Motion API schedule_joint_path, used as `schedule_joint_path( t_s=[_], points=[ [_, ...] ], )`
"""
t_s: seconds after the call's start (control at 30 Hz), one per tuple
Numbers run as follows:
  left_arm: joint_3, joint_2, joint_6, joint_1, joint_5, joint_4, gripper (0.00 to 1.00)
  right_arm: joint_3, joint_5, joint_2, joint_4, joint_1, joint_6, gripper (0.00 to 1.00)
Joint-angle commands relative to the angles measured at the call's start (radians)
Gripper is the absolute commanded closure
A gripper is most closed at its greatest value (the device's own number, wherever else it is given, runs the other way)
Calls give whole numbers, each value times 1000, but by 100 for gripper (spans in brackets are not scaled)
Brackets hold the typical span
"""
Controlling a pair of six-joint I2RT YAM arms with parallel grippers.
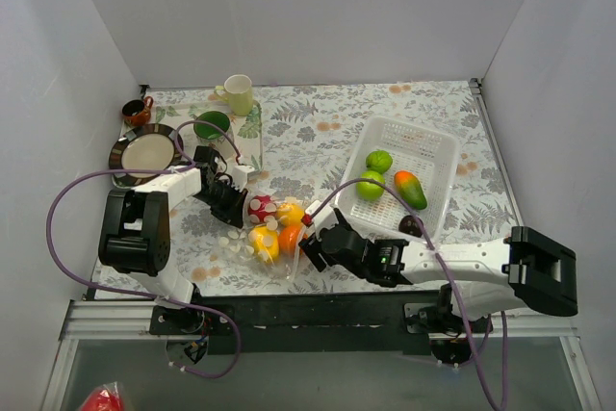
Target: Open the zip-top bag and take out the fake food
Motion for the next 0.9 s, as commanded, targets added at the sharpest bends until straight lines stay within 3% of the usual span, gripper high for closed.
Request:
schedule_joint_path(
  t_s=[0.0, 0.1, 0.7, 0.73, 0.83, 0.87],
  points=[
    [-21, -7, 14, -7, -44, 44, 100, 57, -57, 121, 160, 4, -43, 17],
    [-21, -10, 18, -8, -41, 39, 100, 107, -72, 205, 160, 4, -61, 2],
    [-2, -20, 32, -8, -43, 21, 100, 227, -295, 413, 200, -73, -69, 2],
    [-2, -17, 34, -8, -44, 21, 100, 217, -304, 407, 205, -75, -66, 3],
    [-2, -10, 37, -8, -49, 22, 100, 188, -304, 370, 211, -76, -57, 22],
    [-4, -9, 38, -8, -50, 25, 100, 178, -301, 338, 211, -76, -57, 36]
  ],
)
